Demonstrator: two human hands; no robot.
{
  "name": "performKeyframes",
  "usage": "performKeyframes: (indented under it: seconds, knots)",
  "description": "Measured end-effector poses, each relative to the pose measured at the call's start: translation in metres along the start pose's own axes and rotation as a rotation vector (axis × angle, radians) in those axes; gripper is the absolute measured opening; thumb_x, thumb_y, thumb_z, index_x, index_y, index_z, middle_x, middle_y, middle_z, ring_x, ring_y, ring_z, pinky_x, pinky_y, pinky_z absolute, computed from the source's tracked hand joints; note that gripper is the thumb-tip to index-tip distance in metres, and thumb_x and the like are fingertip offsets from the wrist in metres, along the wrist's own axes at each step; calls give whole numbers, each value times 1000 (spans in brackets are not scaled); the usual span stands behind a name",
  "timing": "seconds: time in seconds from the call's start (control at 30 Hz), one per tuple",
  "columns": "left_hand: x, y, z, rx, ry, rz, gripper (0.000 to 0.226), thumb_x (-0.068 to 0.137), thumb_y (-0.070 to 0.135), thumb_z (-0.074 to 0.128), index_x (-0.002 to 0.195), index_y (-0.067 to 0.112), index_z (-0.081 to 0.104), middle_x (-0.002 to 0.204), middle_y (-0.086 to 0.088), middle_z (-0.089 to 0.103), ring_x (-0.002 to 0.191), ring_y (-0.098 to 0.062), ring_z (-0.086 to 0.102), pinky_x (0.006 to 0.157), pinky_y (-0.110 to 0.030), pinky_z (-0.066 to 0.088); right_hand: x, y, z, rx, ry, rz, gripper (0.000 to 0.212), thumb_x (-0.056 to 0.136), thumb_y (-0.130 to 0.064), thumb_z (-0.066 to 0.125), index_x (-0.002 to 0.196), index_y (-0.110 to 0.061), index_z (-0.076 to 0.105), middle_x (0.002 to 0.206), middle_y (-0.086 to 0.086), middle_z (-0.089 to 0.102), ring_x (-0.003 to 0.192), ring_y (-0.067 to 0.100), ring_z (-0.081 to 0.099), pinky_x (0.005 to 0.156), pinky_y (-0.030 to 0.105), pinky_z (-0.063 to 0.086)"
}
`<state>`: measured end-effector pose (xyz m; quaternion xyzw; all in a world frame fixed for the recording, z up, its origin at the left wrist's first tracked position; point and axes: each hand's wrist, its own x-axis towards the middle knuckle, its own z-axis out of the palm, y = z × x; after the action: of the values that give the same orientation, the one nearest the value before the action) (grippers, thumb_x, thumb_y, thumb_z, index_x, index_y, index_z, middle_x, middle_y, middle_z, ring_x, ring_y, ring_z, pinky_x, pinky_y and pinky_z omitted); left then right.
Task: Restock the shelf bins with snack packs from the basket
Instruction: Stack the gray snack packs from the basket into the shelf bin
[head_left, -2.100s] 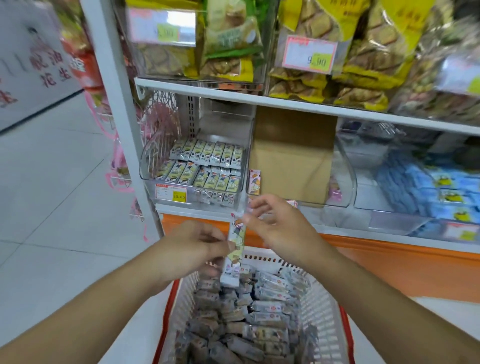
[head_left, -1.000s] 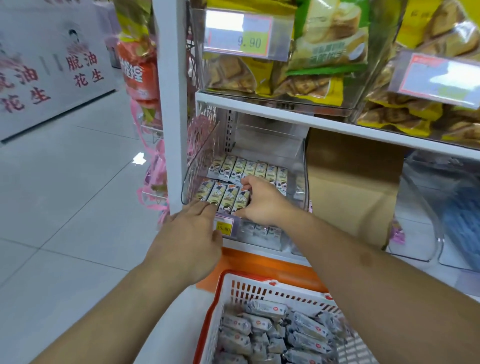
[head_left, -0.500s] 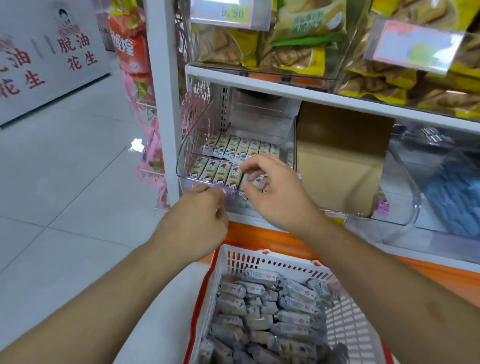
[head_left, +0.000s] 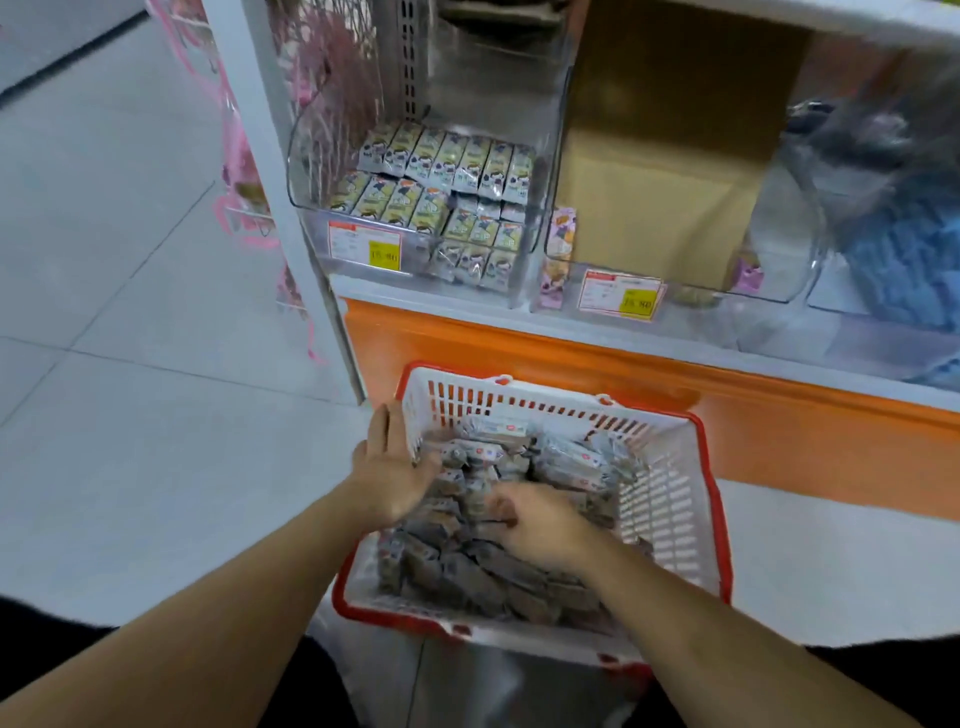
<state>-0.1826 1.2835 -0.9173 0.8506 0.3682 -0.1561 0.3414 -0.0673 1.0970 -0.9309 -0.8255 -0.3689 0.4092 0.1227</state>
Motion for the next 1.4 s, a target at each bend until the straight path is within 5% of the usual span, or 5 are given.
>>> performKeyframes:
  seconds: [0.53, 0.7, 0.83, 1.13, 1.4]
  knots:
    - [2, 11, -6, -50, -46, -140, 84, 103, 62, 33, 161, 28, -17, 171, 1, -11, 154, -42, 5, 123, -60, 15, -1, 1, -1, 32, -44, 41, 8, 92, -13, 70, 99, -17, 69, 99, 5, 71, 91, 19, 68, 82, 45, 61]
    - [-23, 65, -71, 155, -87, 0, 44, 109, 30, 39, 135, -1, 56, 134, -19, 57, 117, -28, 58, 104, -41, 43, -27, -46, -97, 265, 70, -76, 28, 92, -9, 75, 116, -19, 66, 111, 1, 66, 101, 29, 70, 89, 48, 60]
    - [-52, 101, -134, -110, -119, 238, 21, 102, 27, 54, 94, 25, 73, 101, 1, 69, 96, -20, 67, 87, -34, 53, -69, -75, -172, 421, 122, -253, 27, 93, -3, 76, 116, -7, 63, 107, 17, 67, 91, 33, 72, 88, 50, 60]
    - [-94, 124, -184, -467, -184, 438, 26, 83, 22, 87, 106, 20, 76, 103, -3, 75, 85, -17, 75, 68, -30, 58, -91, -91, -216, 623, 271, -427, 39, 82, 18, 64, 115, -4, 68, 110, 20, 72, 89, 32, 71, 88, 53, 60]
    - [-80, 128, -189, -679, 98, 423, 21, 85, 21, 84, 104, 24, 76, 97, 1, 78, 80, -14, 72, 72, -29, 55, -88, -107, -216, 608, 310, -341, 24, 90, -14, 83, 107, -8, 69, 98, 10, 74, 83, 23, 73, 83, 36, 58]
